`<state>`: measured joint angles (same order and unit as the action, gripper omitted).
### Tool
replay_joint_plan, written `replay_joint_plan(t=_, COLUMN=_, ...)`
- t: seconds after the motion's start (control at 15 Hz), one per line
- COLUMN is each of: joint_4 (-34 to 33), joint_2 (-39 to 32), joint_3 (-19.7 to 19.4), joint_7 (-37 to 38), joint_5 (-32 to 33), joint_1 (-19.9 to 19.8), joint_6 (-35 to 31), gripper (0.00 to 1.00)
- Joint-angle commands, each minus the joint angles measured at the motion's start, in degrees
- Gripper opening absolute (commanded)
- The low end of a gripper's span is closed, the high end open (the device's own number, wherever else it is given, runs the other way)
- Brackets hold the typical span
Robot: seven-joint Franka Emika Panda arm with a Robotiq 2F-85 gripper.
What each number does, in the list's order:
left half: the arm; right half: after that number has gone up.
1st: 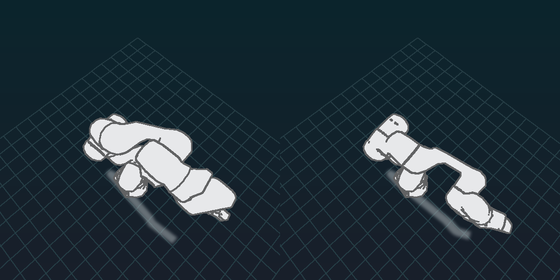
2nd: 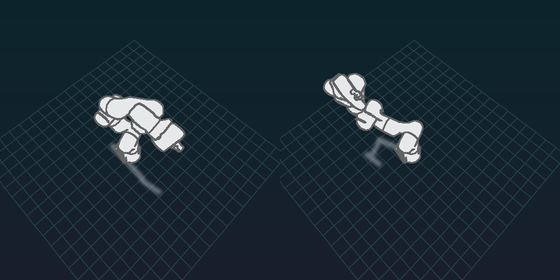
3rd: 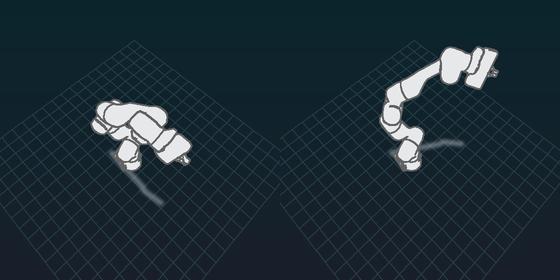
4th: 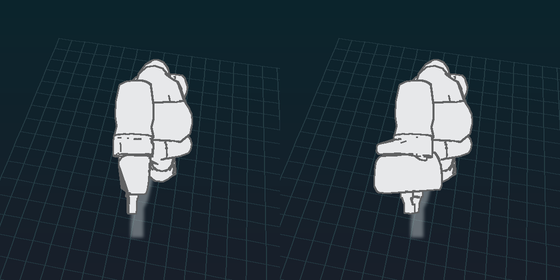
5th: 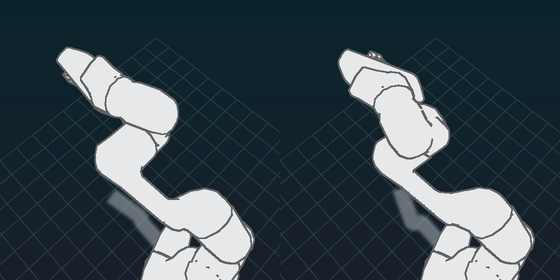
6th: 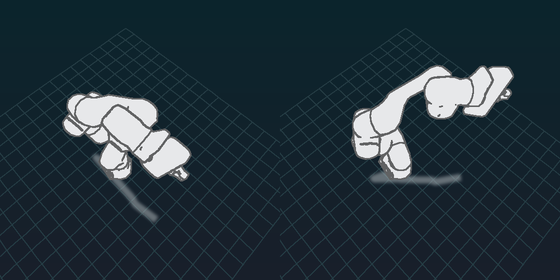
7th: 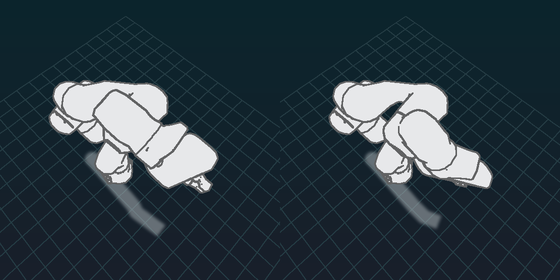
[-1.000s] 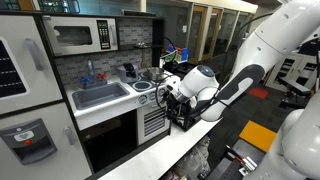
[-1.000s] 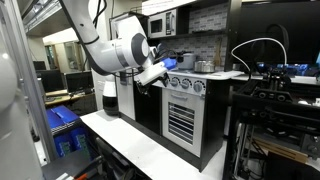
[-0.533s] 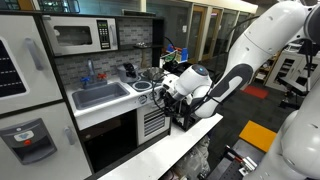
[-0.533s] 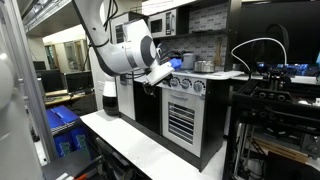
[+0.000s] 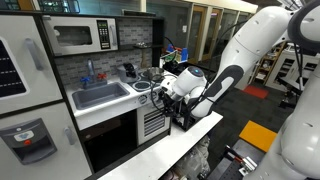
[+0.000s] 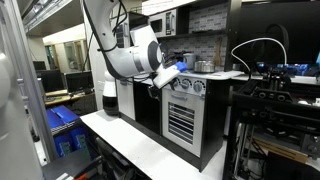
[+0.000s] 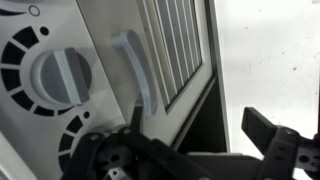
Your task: Move the pot from the stove and put it in the stove cabinet
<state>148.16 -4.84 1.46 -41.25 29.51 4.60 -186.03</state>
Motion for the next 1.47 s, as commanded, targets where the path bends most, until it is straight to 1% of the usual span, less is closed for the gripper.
replay_joint_plan(t=0.0, joint_4=-1.9, joint_2=-2.8, joint_3=-3.6, joint_7=-1.5, joint_5=3.3, joint_1=1.9, joint_6=-0.5, gripper=1.0)
replay_joint_plan(t=0.27, joint_4=-3.6, joint_2=-4.6, joint_3=-7.8, joint_7=-1.3, joint_5=6.5, joint_1=4.8, joint_6=-0.8, gripper=1.0)
replay_joint_plan(t=0.6, joint_4=-5.7, joint_2=-7.5, joint_3=-12.7, joint_7=-0.8, joint_5=9.0, joint_1=9.8, joint_6=-2.7, gripper=1.0)
replay_joint_plan(t=0.93, joint_4=-6.7, joint_2=-10.7, joint_3=-17.1, joint_7=-1.4, joint_5=8.6, joint_1=14.9, joint_6=-4.8, gripper=1.0)
replay_joint_plan(t=1.13, joint_4=-6.6, joint_2=-11.3, joint_3=-19.9, joint_7=-2.1, joint_5=8.1, joint_1=17.5, joint_6=-6.3, gripper=1.0)
replay_joint_plan(t=1.4, joint_4=-5.4, joint_2=-11.3, joint_3=-22.3, joint_7=-3.3, joint_5=8.4, joint_1=19.7, joint_6=-7.6, gripper=1.0)
